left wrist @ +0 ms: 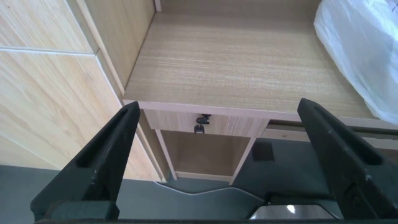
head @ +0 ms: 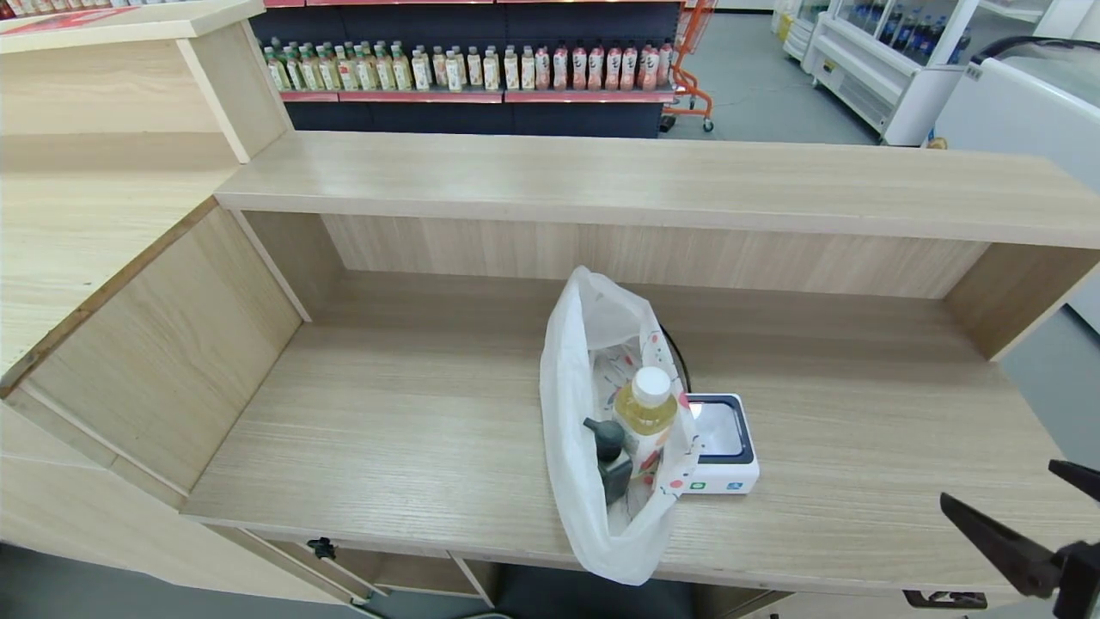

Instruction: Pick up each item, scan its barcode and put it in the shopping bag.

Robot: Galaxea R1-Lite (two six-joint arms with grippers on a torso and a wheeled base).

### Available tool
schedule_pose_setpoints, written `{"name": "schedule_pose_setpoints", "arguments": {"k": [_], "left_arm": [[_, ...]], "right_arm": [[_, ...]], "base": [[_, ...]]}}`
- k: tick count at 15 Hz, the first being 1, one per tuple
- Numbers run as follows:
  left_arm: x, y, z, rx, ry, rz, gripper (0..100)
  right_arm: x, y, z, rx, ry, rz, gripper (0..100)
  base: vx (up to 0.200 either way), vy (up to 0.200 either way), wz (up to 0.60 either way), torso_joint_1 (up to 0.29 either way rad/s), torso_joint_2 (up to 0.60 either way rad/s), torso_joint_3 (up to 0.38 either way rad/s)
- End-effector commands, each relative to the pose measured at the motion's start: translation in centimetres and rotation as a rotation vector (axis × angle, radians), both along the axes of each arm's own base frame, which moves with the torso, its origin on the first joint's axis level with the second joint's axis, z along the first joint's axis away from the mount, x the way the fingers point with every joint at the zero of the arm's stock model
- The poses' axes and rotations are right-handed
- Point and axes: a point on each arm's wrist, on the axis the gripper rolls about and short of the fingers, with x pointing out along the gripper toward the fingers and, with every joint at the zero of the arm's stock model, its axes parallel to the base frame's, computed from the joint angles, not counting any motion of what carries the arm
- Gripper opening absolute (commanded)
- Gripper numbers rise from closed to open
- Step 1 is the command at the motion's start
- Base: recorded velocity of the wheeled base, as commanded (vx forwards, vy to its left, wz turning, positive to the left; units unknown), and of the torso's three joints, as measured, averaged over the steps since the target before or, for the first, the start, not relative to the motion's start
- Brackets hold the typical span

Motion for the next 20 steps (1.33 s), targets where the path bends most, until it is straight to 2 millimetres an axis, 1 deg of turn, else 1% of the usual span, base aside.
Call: {"name": "schedule_pose_setpoints", "arguments": {"k": [1,2,3,5,6,9,10,20], "left_arm": [[0.0,0.0,0.0,0.0,0.0,0.0,100],[0.0,0.0,0.0,0.0,0.0,0.0,100],[0.0,0.0,0.0,0.0,0.0,0.0,100],[0.0,0.0,0.0,0.0,0.0,0.0,100],[0.0,0.0,0.0,0.0,0.0,0.0,100],[0.0,0.0,0.0,0.0,0.0,0.0,100],[0.0,0.0,0.0,0.0,0.0,0.0,100],[0.0,0.0,0.0,0.0,0.0,0.0,100]], "right_arm": [[-4.9,-1.3,-3.5,0.011,-0.015,-0.025,100],[-5.7,-1.4,-4.2,0.013,-0.013,-0.033,100],[-6.9,-1.6,-5.0,0.022,-0.054,-0.045,100],[-8.0,-1.7,-5.7,0.032,-0.077,-0.012,100],[-9.2,-1.7,-6.7,0.033,-0.096,-0.017,100],[-10.3,-1.5,-7.7,0.047,-0.139,-0.003,100],[-10.7,-1.5,-7.9,0.046,-0.19,-0.017,100],[-10.8,-1.5,-8.0,0.06,-0.174,-0.028,100]], "base": [[0.0,0.0,0.0,0.0,0.0,0.0],[0.0,0.0,0.0,0.0,0.0,0.0],[0.0,0.0,0.0,0.0,0.0,0.0],[0.0,0.0,0.0,0.0,0.0,0.0],[0.0,0.0,0.0,0.0,0.0,0.0],[0.0,0.0,0.0,0.0,0.0,0.0],[0.0,0.0,0.0,0.0,0.0,0.0],[0.0,0.0,0.0,0.0,0.0,0.0]]}}
